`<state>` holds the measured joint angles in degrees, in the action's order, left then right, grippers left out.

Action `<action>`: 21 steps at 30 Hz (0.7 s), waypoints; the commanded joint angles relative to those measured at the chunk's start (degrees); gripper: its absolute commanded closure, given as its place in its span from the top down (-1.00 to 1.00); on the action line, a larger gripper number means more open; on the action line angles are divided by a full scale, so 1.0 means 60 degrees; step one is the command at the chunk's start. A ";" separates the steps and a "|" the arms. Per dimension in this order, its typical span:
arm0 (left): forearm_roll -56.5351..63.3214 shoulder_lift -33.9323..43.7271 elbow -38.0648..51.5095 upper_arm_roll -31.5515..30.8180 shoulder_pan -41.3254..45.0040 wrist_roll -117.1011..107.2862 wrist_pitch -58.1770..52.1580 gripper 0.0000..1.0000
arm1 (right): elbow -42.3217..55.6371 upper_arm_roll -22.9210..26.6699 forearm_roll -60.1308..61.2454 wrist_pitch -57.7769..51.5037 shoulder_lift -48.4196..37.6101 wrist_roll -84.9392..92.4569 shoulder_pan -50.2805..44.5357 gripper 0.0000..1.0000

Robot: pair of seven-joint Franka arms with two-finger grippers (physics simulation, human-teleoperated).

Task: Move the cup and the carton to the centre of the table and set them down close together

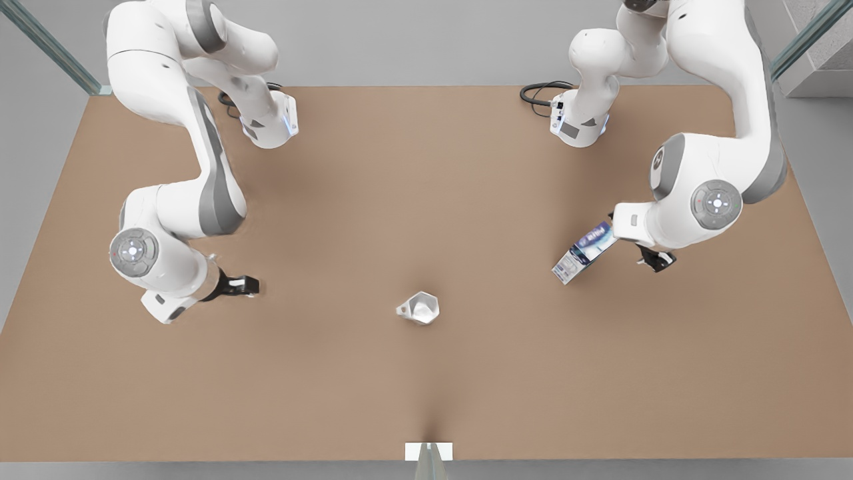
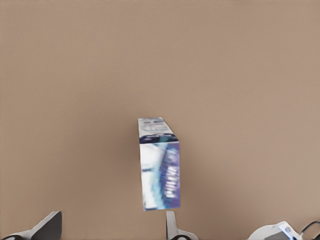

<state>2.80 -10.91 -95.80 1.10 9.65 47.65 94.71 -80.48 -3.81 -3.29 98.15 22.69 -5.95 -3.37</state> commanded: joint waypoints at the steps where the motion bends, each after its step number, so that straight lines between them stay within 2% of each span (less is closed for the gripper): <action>1: 0.0001 -0.0012 -0.0073 0.0051 -0.0027 0.0055 0.0137 1.00 | 0.0068 0.0108 0.0007 -0.0113 -0.0104 0.0039 -0.0038 1.00; 4: -0.0013 0.0017 -0.0557 0.0066 -0.0027 0.0173 0.0664 1.00 | 0.0024 0.0137 0.0110 -0.0714 -0.1101 0.0450 0.0489 1.00; 12: -0.0072 0.0076 -0.0674 -0.0667 -0.0027 0.1462 0.0577 1.00 | 0.0684 0.0108 0.0066 -0.0802 -0.0617 0.0713 0.0636 1.00; 18: -0.0482 -0.0100 -0.0790 -0.0477 -0.0027 0.1491 0.0151 1.00 | 0.0684 0.0108 0.0022 -0.0816 -0.0544 0.0699 0.0621 1.00; 21: -0.0482 -0.0349 -0.0879 0.0050 0.0032 0.1506 0.0269 1.00 | 0.0684 0.0108 0.0007 -0.0816 -0.0544 0.0699 0.0636 1.00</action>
<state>0.22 -13.08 -101.12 2.43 10.32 56.69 96.79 -76.38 -3.16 -3.30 93.25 19.51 -1.76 0.44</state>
